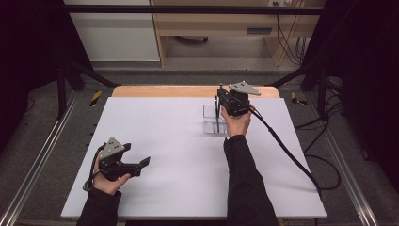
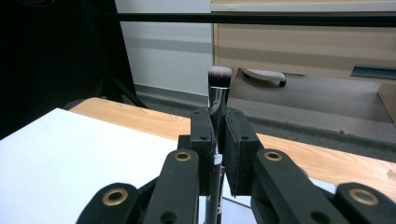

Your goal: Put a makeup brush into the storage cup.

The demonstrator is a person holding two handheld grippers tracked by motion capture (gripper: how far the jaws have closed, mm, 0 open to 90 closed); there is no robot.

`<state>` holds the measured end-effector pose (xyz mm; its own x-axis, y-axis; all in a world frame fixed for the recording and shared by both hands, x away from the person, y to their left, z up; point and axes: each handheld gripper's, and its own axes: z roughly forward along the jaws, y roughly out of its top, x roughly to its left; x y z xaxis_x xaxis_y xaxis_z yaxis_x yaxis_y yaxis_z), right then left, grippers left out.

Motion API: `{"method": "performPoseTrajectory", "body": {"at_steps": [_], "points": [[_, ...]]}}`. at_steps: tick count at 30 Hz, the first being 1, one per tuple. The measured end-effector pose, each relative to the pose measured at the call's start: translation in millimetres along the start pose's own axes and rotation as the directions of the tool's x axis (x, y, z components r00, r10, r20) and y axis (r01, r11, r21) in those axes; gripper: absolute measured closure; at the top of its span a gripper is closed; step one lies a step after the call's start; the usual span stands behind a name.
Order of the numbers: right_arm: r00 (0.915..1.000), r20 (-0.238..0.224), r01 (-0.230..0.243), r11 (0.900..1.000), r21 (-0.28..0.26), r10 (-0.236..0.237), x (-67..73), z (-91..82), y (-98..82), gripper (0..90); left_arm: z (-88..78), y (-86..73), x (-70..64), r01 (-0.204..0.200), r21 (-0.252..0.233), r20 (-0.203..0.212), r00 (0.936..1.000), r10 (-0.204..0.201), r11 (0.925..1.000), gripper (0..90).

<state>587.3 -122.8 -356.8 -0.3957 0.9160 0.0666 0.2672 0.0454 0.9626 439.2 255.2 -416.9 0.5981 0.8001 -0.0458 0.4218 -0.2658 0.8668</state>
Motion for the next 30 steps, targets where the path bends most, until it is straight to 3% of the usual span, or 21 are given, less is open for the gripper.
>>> {"method": "performPoseTrajectory", "body": {"at_steps": [30], "points": [[0.9997, -0.007, -0.021, 0.997, 0.068, 0.021, -2.9, 8.3, -30.6, 83.8, 2.0, -0.3, -1.6, -0.007, 0.009, -0.006, 1.0000, 0.007, 0.9999, 7.8]]}}
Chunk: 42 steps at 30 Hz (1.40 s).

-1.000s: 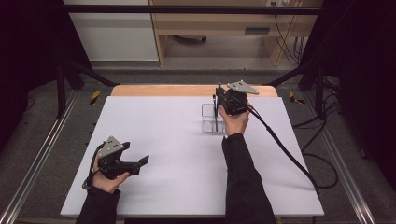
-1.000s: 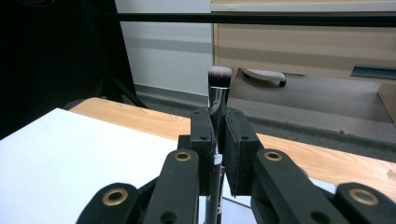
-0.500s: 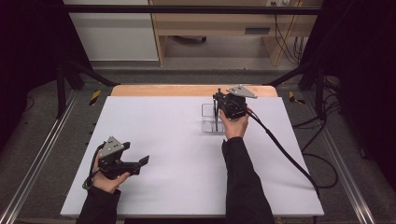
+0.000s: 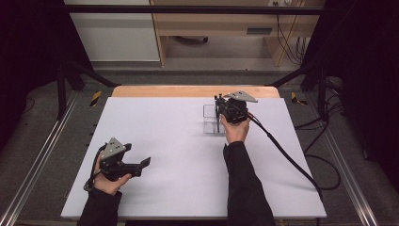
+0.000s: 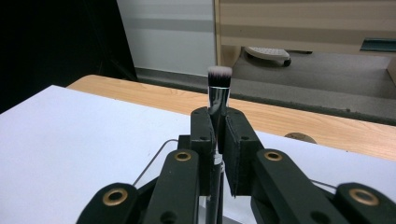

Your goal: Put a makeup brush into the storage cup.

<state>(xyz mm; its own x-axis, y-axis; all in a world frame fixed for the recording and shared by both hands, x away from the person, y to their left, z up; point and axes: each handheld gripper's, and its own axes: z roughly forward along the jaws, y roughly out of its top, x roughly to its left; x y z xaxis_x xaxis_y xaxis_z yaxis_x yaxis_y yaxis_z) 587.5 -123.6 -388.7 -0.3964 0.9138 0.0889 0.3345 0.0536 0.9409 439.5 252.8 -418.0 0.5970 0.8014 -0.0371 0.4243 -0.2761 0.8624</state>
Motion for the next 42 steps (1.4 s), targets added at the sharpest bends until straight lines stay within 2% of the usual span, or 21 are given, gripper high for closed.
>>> {"method": "performPoseTrajectory", "body": {"at_steps": [13, 23, 31, 36, 42], "points": [[0.9999, 0.003, -0.013, 0.999, 0.052, 0.013, 1.8, 4.6, -10.7, 83.5, 0.6, -0.2, -0.7, -0.004, 0.006, -0.001, 1.0000, 0.004, 1.0000, 7.8], [0.9998, -0.015, -0.015, 0.996, 0.088, 0.016, 1.0, -1.6, -16.5, 79.2, 2.1, -0.4, -1.8, -0.008, 0.011, -0.002, 1.0000, 0.008, 0.9999, 7.8], [0.9982, -0.059, -0.007, 0.997, 0.078, 0.012, 7.4, -17.4, -15.8, 68.8, 1.5, -0.4, -1.8, -0.006, 0.008, -0.004, 1.0000, 0.006, 1.0000, 7.8], [0.9924, -0.123, 0.011, 0.997, 0.072, -0.002, 11.3, -34.3, -15.3, 56.8, 1.0, -0.3, -1.8, -0.006, 0.005, -0.007, 1.0000, 0.006, 1.0000, 7.7], [0.9879, -0.155, 0.018, 0.998, 0.068, -0.007, 11.2, -50.1, -17.0, 48.3, 0.2, 0.0, -3.0, -0.010, -0.004, -0.010, 0.9999, 0.010, 0.9999, 7.6]]}}
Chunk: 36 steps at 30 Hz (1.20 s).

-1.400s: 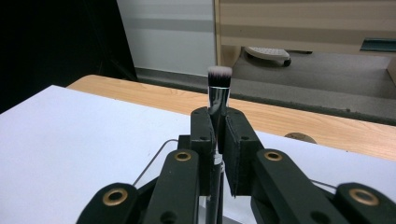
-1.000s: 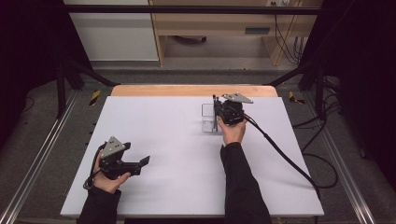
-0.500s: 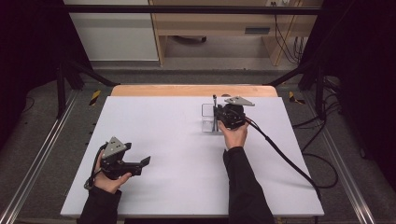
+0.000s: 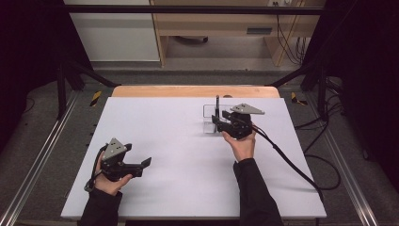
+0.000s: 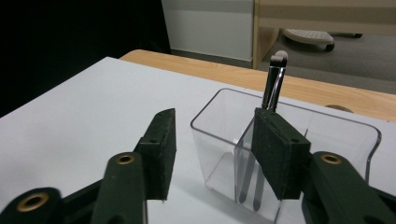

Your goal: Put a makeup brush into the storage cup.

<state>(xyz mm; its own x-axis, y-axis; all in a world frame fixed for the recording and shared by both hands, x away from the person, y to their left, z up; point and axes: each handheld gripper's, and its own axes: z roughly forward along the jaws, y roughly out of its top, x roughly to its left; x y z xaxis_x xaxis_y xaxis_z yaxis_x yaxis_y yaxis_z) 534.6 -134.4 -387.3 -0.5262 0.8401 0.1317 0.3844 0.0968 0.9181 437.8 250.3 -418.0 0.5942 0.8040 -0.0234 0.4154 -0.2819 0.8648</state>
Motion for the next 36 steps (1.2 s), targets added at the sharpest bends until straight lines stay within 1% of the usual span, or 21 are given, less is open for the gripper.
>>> {"method": "performPoseTrajectory", "body": {"at_steps": [3, 4, 5, 12, 18, 21, 24, 25, 26, 30, 33, 36], "points": [[0.9997, -0.023, -0.001, 1.000, -0.003, 0.001, 1.0, -10.0, -2.7, 44.2, -0.5, 0.3, -0.6, 0.000, -0.006, -0.001, 1.0000, 0.000, 1.0000, 7.6], [0.9992, -0.039, -0.003, 1.000, -0.010, 0.002, 1.9, -16.6, -4.8, 41.4, -0.6, 0.2, -0.5, 0.001, -0.006, -0.001, 1.0000, -0.001, 1.0000, 7.6], [0.9992, -0.039, -0.003, 1.000, -0.010, 0.002, 1.9, -16.6, -4.8, 41.4, -0.7, 0.2, -0.4, 0.002, -0.006, -0.002, 1.0000, -0.003, 1.0000, 7.6], [0.9980, -0.060, 0.019, 1.000, -0.022, -0.020, 4.9, -35.8, -12.7, 31.4, -0.9, 0.0, -0.7, 0.004, -0.007, -0.002, 1.0000, -0.004, 1.0000, 7.6], [0.9964, -0.080, 0.027, 1.000, -0.016, -0.028, 5.3, -47.7, -20.6, 22.9, -1.1, -0.3, -1.4, 0.005, -0.007, -0.001, 1.0000, -0.005, 1.0000, 7.6], [0.9962, -0.081, 0.029, 0.999, -0.018, -0.030, 5.4, -54.0, -24.3, 16.9, -1.0, -0.7, -1.5, 0.007, -0.006, 0.001, 1.0000, -0.007, 1.0000, 7.5], [0.9970, -0.062, 0.046, 0.999, -0.008, -0.047, 6.0, -59.6, -27.9, 10.7, -0.9, -0.9, -1.6, 0.006, -0.004, 0.002, 1.0000, -0.006, 1.0000, 7.3], [0.9967, -0.060, 0.054, 0.999, -0.005, -0.054, 6.1, -61.1, -29.2, 9.1, -0.9, -1.0, -1.5, 0.005, -0.003, 0.002, 1.0000, -0.005, 1.0000, 7.3], [0.9967, -0.062, 0.052, 0.999, -0.002, -0.052, 6.3, -62.9, -30.5, 8.0, -0.8, -1.1, -1.6, 0.005, -0.003, 0.002, 1.0000, -0.005, 1.0000, 7.1], [0.9967, -0.061, 0.053, 0.999, -0.002, -0.053, 5.5, -69.3, -36.3, 6.2, -0.9, -1.5, -1.7, 0.005, -0.001, 0.003, 1.0000, -0.005, 1.0000, 6.9], [0.9971, -0.051, 0.057, 0.998, -0.001, -0.057, 4.4, -74.1, -41.6, 5.5, -0.5, -2.0, -1.8, 0.007, -0.002, 0.004, 1.0000, -0.007, 1.0000, 6.6], [0.9979, -0.045, 0.048, 0.999, -0.005, -0.048, 1.6, -79.6, -48.0, 5.2, -0.2, -2.8, -1.9, 0.006, 0.003, 0.003, 1.0000, -0.006, 1.0000, 6.4]]}}
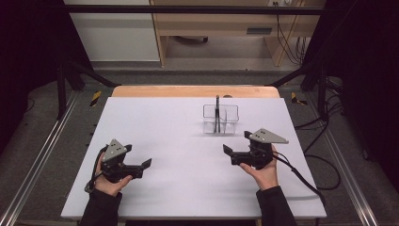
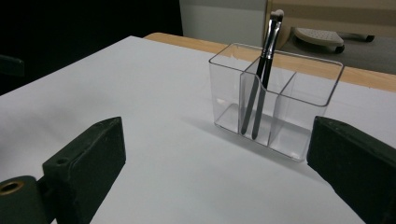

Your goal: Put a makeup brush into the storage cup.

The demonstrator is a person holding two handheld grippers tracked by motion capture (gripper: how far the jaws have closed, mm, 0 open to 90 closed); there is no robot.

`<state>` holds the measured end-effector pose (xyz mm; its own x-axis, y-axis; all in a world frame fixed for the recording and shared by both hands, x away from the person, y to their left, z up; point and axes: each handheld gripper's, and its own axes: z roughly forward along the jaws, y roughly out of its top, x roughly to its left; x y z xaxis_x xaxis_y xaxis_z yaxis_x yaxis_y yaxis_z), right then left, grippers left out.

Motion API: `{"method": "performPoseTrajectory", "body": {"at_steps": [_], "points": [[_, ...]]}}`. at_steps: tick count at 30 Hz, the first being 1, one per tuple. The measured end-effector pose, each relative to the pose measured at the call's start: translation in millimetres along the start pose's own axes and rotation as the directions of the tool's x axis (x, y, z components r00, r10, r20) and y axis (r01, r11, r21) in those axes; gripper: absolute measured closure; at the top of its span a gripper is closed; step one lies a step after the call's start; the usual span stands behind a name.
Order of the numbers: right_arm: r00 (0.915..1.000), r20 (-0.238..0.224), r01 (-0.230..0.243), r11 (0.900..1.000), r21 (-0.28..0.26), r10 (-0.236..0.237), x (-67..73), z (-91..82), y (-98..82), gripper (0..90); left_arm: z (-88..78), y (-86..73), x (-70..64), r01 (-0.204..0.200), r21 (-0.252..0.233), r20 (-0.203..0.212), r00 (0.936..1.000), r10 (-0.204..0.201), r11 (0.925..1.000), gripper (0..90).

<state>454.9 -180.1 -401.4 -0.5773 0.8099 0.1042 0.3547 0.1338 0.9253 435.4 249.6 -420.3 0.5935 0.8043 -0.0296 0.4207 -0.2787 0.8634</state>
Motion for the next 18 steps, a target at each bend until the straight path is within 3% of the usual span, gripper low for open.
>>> {"method": "performPoseTrajectory", "body": {"at_steps": [12, 18], "points": [[0.9996, 0.026, -0.015, 1.000, -0.004, 0.015, -10.3, -23.7, -25.4, 4.4, -0.4, -1.1, -1.0, -0.006, 0.000, -0.004, 1.0000, 0.006, 1.0000, 6.0], [0.9995, 0.027, -0.018, 1.000, 0.013, 0.017, -10.2, -26.8, -34.8, 4.2, 1.4, -4.2, -0.5, -0.004, 0.006, -0.007, 1.0000, 0.004, 1.0000, 5.8]]}}
